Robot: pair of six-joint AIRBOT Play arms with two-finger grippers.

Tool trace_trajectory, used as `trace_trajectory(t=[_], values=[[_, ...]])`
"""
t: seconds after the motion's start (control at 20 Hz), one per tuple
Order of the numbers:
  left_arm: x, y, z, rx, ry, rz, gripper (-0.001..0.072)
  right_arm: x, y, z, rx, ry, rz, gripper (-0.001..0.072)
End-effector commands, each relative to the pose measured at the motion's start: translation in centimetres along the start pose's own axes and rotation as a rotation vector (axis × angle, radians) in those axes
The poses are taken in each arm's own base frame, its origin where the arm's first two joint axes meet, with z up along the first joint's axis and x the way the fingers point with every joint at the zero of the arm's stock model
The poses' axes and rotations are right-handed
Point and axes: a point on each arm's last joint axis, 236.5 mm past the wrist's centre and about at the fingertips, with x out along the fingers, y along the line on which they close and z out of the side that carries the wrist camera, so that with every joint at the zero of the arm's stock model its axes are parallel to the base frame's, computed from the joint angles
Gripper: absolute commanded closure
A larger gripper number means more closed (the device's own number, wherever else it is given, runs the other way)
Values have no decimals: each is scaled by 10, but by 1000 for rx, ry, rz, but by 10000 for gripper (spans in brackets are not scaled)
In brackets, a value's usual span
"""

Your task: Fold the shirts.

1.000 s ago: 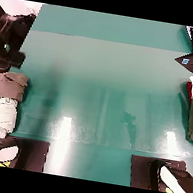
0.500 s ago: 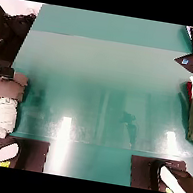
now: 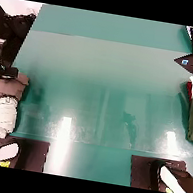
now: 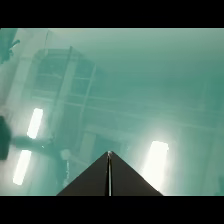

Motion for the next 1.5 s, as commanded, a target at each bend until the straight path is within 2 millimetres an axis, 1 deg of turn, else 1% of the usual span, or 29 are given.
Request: trace_trajectory(t=[0.0,0.05,0.1,0.15,0.2,0.25,0.3,0.4,0.45,0.55,0.6,0.65,0.7,0.75,0.8,0.85,0.9,0.95,1.05,1.1,1.15,1.2,1.25,1.3,1.35,1.4,1.45], values=[[-43,-26,31,-9,-121,-122,683,-1,2,2,0,-10,6,696],[-78,-39,49,15,-210,-180,683,-3,7,6,-3,-21,19,696],[-114,-55,62,53,-292,-242,683,-9,12,15,-16,-49,24,696],[-157,-77,67,107,-360,-323,682,-16,19,27,-35,-90,26,696],[-196,-102,64,167,-404,-416,683,-25,26,39,-57,-134,29,696],[-235,-128,56,238,-442,-515,683,-35,34,52,-79,-182,31,696],[-274,-156,44,320,-480,-618,683,-46,43,65,-102,-231,35,696],[-342,-201,19,472,-568,-784,683,-66,58,85,-142,-312,38,696],[-370,-218,7,527,-611,-848,683,-75,65,92,-158,-344,42,696],[-408,-244,-10,609,-692,-927,683,-88,75,100,-182,-380,47,696],[-420,-255,-16,652,-730,-955,683,-91,78,102,-190,-389,49,696],[-429,-267,-22,687,-755,-982,683,-94,80,103,-196,-397,50,696],[-432,-279,-26,710,-759,-1003,683,-95,81,104,-198,-401,51,696],[-427,-292,-29,736,-740,-1016,683,-95,81,103,-197,-397,51,696],[-417,-306,-31,756,-702,-1021,683,-94,81,102,-197,-392,51,696],[-401,-321,-30,774,-649,-1018,683,-94,81,102,-197,-389,51,696],[-382,-336,-27,801,-605,-1006,682,-94,81,101,-197,-388,51,696],[-358,-352,-22,824,-559,-991,683,-93,81,100,-197,-383,52,696],[-308,-380,-11,829,-453,-958,681,-92,80,96,-199,-363,52,696],[-282,-389,-8,834,-404,-928,681,-91,80,94,-199,-353,52,696],[-255,-391,-2,843,-365,-862,535,-90,80,92,-199,-344,52,697],[-232,-384,4,823,-324,-786,236,-90,80,91,-199,-341,52,696],[-214,-368,11,781,-278,-711,140,-90,80,91,-199,-341,51,696],[-201,-346,14,758,-230,-645,169,-90,79,91,-200,-341,50,696],[-192,-326,14,741,-178,-612,170,-90,79,91,-200,-341,49,696],[-181,-306,10,696,-101,-590,170,-90,79,91,-200,-341,49,696],[-170,-291,4,657,-44,-581,170,-89,78,91,-198,-339,48,697]])
